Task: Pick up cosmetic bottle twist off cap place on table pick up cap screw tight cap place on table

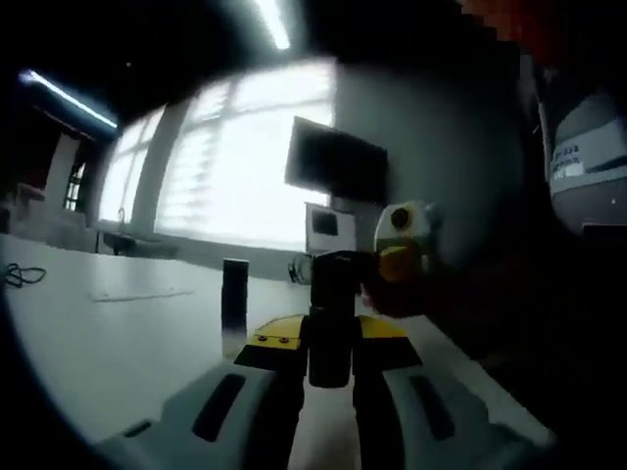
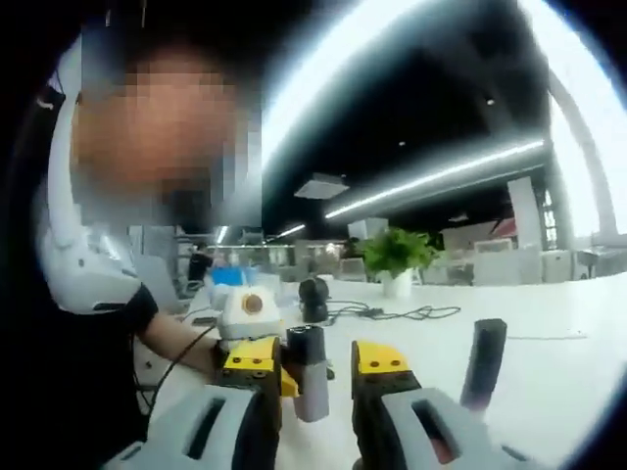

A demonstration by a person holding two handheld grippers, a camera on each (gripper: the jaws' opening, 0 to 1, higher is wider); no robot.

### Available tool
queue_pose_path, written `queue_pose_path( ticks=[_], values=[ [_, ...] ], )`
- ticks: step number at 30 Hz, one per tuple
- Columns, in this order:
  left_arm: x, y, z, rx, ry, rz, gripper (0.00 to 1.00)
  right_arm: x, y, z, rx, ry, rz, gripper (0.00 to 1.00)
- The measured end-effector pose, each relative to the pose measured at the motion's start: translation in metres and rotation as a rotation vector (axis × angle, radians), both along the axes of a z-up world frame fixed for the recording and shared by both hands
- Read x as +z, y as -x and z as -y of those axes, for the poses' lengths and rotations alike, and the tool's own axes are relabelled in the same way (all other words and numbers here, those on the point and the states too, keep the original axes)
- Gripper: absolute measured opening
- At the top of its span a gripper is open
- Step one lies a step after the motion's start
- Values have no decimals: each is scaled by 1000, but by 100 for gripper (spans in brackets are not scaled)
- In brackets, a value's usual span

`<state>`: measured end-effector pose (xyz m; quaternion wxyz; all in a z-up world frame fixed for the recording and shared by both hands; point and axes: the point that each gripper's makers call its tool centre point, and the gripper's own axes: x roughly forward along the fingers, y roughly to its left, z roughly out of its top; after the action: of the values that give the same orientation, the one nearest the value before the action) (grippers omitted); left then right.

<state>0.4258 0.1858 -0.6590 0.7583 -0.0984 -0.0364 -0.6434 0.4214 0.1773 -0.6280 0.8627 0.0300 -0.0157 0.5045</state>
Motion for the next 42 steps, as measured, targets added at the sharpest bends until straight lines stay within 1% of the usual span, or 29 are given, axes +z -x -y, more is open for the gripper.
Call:
queue_pose_path(
  ticks=[1, 2, 3, 4, 5, 6, 7, 8, 9, 11, 12, 14, 15, 16, 17, 18, 20, 21, 23, 26, 30, 35, 38, 42],
  values=[
    [-1, 0, 1, 2, -7, -10, 8, 3, -1, -2, 14, -8, 6, 22],
    [-3, 2, 2, -3, -21, -13, 8, 3, 2, -5, 54, -7, -10, 22],
    [-5, 2, 3, 0, -35, -12, 8, 4, 5, -8, 84, -3, -12, 22],
    [-11, 2, 3, 9, -71, -44, 8, 2, 5, -10, 106, 4, -23, 22],
    [-11, 4, 5, 1, -68, -28, 8, 0, 5, -11, 126, 13, -39, 22],
    [-12, 4, 5, 2, -74, -27, 8, -1, 3, -11, 125, 25, -30, 22],
    [-11, 4, 5, 1, -78, -11, 8, -4, 2, -12, 138, 47, -31, 22],
    [-9, 6, 5, -12, -58, -6, 8, -5, 0, -11, 145, 49, -40, 22],
    [-6, 10, 5, -33, -39, -28, 8, -5, -1, -11, 164, 50, -47, 22],
    [-5, 13, 5, -43, -33, -22, 8, -5, 3, -12, 220, 38, -78, 21],
    [-4, 15, 6, -53, -34, -16, 8, -3, 1, -11, 222, 36, -74, 20],
    [-5, 20, 7, -73, -40, 8, 8, -3, 8, -15, 280, 40, -93, 17],
    [-3, 25, 8, -97, -31, 16, 8, -4, 8, -15, 285, 43, -97, 16],
    [0, 28, 7, -109, -12, 12, 8, -3, 10, -17, 296, 51, -99, 16],
    [0, 32, 8, -130, -1, -14, 8, -4, 16, -20, 331, 57, -108, 16],
    [-1, 32, 8, -131, -9, -6, 8, -5, 19, -22, 338, 77, -100, 16],
    [-3, 34, 9, -141, -20, -12, 8, -8, 20, -24, 343, 88, -101, 16],
    [-3, 34, 9, -140, -23, -10, 8, -9, 20, -24, 344, 89, -100, 16],
    [-4, 33, 9, -141, -25, -15, 8, -12, 17, -22, 340, 85, -115, 12],
    [-6, 32, 10, -138, -35, -21, 8, -14, 19, -23, 334, 75, -124, 11],
    [-8, 32, 11, -134, -48, -18, 8, -16, 21, -22, 323, 73, -112, 10],
    [-12, 33, 11, -127, -79, 14, 7, -19, 23, -23, 319, 87, -83, 10],
    [-12, 31, 11, -123, -78, 2, 7, -19, 22, -23, 313, 80, -83, 10],
    [-12, 32, 12, -133, -67, 2, 8, -18, 23, -25, 316, 79, -69, 10]
  ],
)
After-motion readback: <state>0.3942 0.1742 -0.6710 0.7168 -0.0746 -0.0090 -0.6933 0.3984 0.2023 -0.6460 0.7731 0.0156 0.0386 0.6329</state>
